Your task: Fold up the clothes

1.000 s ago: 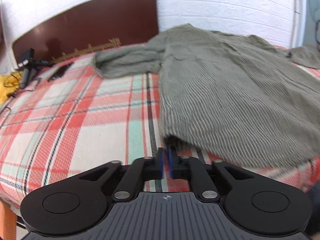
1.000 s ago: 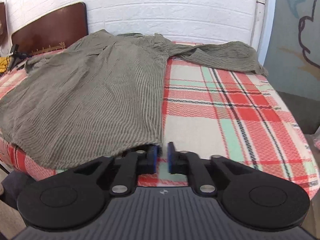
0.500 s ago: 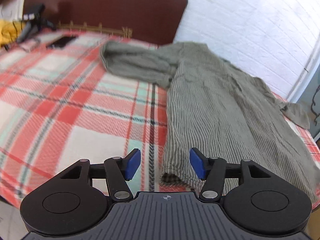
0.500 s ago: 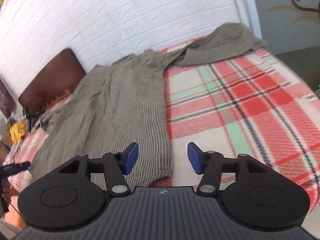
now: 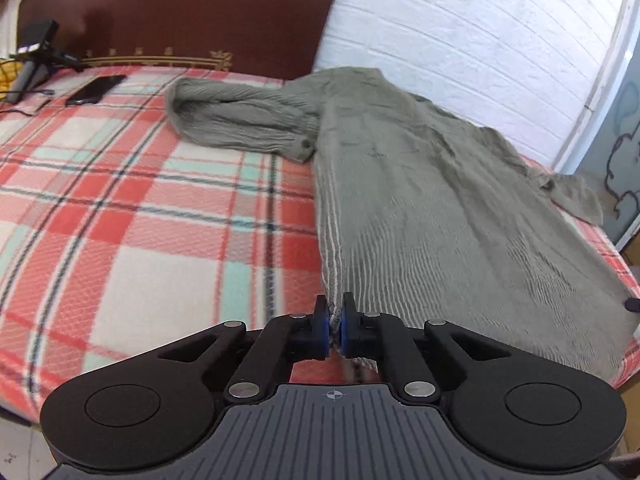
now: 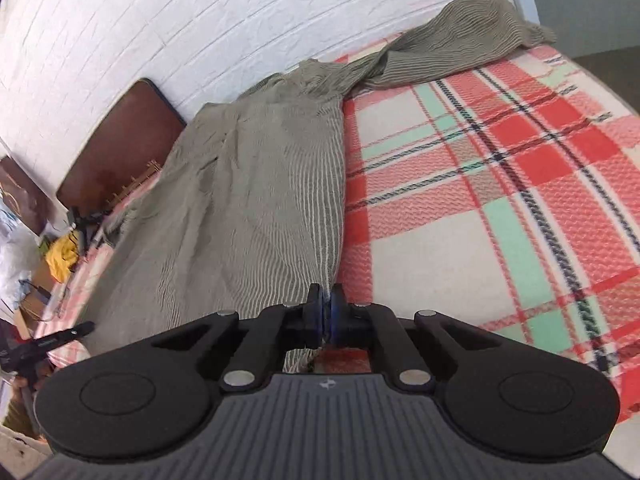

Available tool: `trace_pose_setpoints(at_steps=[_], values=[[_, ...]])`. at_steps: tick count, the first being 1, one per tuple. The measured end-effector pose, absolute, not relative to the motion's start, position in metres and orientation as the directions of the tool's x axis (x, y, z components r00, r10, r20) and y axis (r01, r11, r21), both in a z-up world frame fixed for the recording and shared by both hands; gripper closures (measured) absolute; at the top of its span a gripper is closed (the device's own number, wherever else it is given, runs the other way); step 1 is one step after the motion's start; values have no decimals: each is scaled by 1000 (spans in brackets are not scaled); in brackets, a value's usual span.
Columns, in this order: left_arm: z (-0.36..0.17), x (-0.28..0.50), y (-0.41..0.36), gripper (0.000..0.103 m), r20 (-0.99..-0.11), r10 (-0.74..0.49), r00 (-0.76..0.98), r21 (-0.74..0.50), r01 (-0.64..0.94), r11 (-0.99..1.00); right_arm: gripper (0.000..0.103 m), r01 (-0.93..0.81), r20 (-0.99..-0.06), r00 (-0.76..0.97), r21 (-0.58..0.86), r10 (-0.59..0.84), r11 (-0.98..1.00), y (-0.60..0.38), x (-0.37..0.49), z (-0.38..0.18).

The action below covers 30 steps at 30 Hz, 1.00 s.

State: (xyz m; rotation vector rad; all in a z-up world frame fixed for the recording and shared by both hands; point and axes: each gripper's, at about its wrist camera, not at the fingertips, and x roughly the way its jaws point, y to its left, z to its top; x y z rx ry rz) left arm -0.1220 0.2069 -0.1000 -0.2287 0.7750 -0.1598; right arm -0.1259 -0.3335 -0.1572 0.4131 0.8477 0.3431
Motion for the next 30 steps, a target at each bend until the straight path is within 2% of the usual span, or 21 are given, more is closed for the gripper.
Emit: trace_pose_setpoints(at_steps=[6, 8, 9, 10, 11, 12, 15, 20, 22, 23, 25, 30], values=[[-111, -125, 208, 101, -702, -206, 682, -229, 58, 972, 98, -130, -676, 599, 447, 430, 885, -329, -123, -164], [-109, -127, 208, 74, -709, -204, 675, -206, 78, 975, 96, -130, -684, 596, 435, 420, 891, -330, -124, -162], [-108, -129, 210, 69, -713, -202, 672, -200, 81, 976, 93, -130, -687, 596, 427, 415, 895, -332, -125, -160], [-106, -131, 212, 55, -717, -197, 668, -194, 80, 978, 91, -130, -690, 597, 420, 409, 898, -334, -126, -157], [-102, -133, 216, 47, -718, -190, 670, -189, 75, 979, 86, -130, -693, 598, 413, 403, 902, -336, -127, -155], [-97, -134, 219, 47, -715, -184, 674, -187, 70, 980, 78, -132, -690, 608, 401, 393, 907, -338, -126, -150], [-76, -128, 229, 47, -671, -168, 722, -187, 54, 981, 66, -145, -661, 653, 370, 369, 918, -340, -117, -131], [-55, -78, 230, 33, -607, -141, 782, -201, 21, 979, 66, -147, -590, 713, 404, 379, 903, -326, -64, -100], [-56, -49, 226, 33, -605, -150, 782, -215, 21, 976, 63, -131, -572, 719, 447, 395, 885, -314, -34, -95], [-58, -35, 224, 33, -608, -152, 779, -221, 17, 975, 58, -123, -568, 718, 467, 403, 876, -306, -18, -93], [-63, -6, 216, 33, -617, -146, 773, -213, 14, 977, 57, -109, -565, 717, 489, 409, 866, -305, 17, -100], [-79, 47, 201, 27, -650, -69, 757, -129, -21, 991, 51, -15, -598, 683, 563, 420, 826, -306, 95, -129]])
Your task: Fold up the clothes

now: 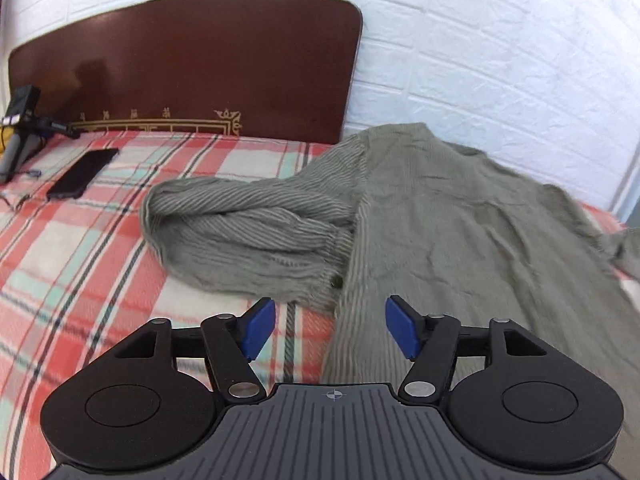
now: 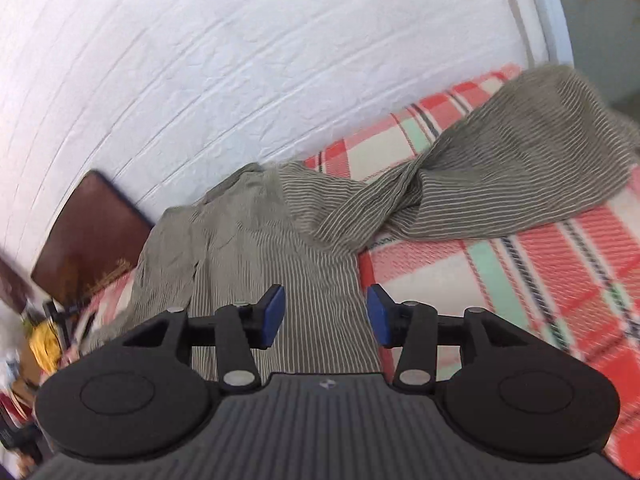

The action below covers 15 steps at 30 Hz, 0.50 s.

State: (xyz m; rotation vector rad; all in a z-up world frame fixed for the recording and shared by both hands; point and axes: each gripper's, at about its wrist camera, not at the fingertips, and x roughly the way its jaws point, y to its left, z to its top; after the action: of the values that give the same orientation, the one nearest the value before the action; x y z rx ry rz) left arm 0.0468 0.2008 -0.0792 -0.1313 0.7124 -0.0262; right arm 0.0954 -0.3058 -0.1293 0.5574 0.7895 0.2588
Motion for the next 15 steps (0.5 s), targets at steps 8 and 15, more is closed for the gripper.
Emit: trace_pose_setpoints(at_steps=[8, 15], values=[[-97, 95, 203, 28, -700, -117, 705, -184, -20, 983, 50, 43, -615, 648, 619, 449, 785, -299, 162, -173], [-108, 109, 205, 91, -726, -81, 683, -148, -40, 988, 97, 125, -583, 743, 604, 329, 787, -319, 178, -175]])
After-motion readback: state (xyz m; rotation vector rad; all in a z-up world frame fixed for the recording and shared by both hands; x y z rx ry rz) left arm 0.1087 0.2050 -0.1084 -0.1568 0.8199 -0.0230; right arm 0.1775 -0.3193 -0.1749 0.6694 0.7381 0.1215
